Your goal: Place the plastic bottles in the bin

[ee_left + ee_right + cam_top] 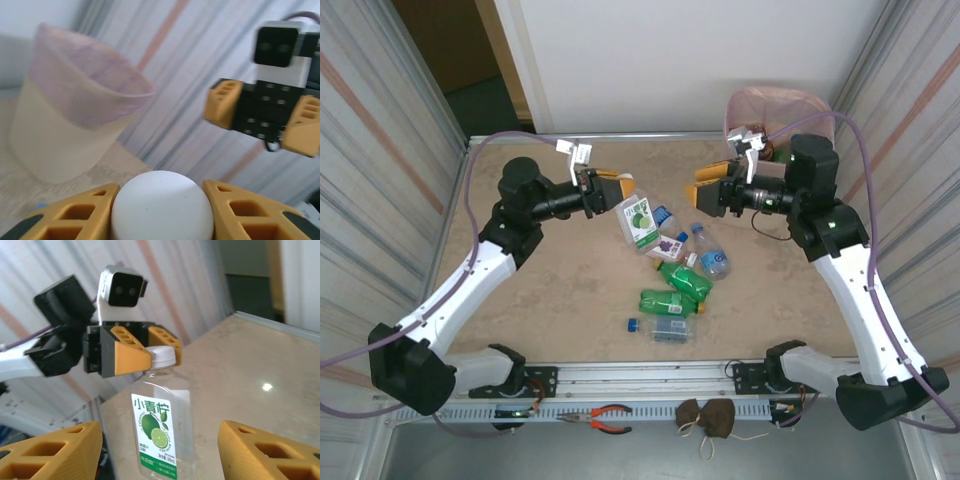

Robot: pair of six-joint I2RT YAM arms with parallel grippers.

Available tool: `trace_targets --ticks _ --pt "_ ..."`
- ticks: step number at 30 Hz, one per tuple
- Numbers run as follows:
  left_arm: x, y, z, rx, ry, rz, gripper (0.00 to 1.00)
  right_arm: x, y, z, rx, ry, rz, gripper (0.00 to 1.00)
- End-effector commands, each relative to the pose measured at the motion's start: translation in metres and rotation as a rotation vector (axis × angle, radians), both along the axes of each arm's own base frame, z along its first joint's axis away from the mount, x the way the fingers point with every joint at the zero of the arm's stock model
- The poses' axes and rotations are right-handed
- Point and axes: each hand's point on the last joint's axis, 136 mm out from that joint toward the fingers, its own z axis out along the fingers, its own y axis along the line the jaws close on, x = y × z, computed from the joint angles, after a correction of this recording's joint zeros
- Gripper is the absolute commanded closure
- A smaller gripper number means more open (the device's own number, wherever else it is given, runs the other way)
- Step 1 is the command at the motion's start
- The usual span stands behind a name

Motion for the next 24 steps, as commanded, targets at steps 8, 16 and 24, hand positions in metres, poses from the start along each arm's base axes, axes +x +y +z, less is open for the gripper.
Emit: trace_targets --ticks 8,16,24 --pt "-0.098 0.0 0.09 -0.102 -0.45 -0.306 0.7 -0.068 0.049 0.024 0.022 -0.219 0.323 0.26" --pt "-0.133 -0.01 0.111 -0.107 -0.545 -0.4 0.7 -0.087 0.073 0.019 0.011 -0.21 0.44 0.33" --pt "-0.134 -0.01 0.112 -0.104 -0.559 -0.39 0.7 -0.101 0.08 0.024 0.024 -0.235 0.485 0.55"
